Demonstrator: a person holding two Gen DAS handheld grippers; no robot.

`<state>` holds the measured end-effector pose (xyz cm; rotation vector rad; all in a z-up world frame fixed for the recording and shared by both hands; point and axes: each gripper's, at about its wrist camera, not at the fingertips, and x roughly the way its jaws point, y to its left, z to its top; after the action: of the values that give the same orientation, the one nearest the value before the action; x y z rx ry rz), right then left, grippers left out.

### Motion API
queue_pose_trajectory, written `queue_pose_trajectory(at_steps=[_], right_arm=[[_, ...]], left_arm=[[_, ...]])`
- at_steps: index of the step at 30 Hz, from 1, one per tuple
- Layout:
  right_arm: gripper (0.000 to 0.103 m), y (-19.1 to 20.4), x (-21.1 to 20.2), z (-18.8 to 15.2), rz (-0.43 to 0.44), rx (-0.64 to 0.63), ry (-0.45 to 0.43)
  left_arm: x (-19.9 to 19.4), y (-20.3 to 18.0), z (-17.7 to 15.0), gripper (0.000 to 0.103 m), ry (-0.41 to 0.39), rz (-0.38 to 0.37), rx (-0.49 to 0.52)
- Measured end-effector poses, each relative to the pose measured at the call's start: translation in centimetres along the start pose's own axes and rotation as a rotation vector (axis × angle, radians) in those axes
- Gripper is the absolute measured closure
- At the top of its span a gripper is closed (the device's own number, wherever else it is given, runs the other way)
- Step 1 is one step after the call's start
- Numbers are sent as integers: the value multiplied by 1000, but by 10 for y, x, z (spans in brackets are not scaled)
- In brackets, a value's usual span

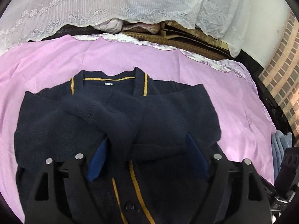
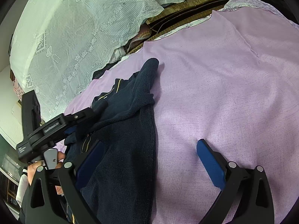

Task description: Fold small clothes

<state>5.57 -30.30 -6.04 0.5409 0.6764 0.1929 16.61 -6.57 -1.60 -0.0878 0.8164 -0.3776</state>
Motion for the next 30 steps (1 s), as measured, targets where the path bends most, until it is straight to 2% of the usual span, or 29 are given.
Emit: queue_pose_trajectory(at_steps=[3, 5, 8, 12, 16, 18, 22, 24, 27, 29, 30], right_arm=[[3, 0, 0, 0, 4, 4, -1], [3, 0, 0, 0, 4, 4, -1], [3, 0, 0, 0, 4, 4, -1], [3, -1, -1, 0, 5, 3, 0], [3, -1, -1, 0, 5, 3, 0], [3, -1, -1, 0, 5, 3, 0], [3, 0, -1, -1, 4, 3, 0], [3, 0, -1, -1, 2, 2, 1], [3, -1, -1, -1, 3, 3, 1], [3, -2, -1, 0, 10, 10, -3], [3, -3, -2, 0, 17, 17, -7]], left_arm=[[-21, -2, -1, 19, -26, 1, 50], [-37, 4, -4, 12, -61, 23, 70], [-56, 23, -6, 12, -82, 44, 49], [-62, 64, -2, 12, -77, 44, -101], [-48, 92, 9, 12, -42, -107, -300], [-34, 89, 14, 12, -5, -160, -337], [-6, 73, 17, 12, 51, -214, -368], [10, 65, 20, 12, 74, -204, -380], [21, 55, 25, 13, 48, -164, -395], [17, 37, 27, 14, 33, -229, -338], [11, 16, 27, 14, 26, -289, -249]])
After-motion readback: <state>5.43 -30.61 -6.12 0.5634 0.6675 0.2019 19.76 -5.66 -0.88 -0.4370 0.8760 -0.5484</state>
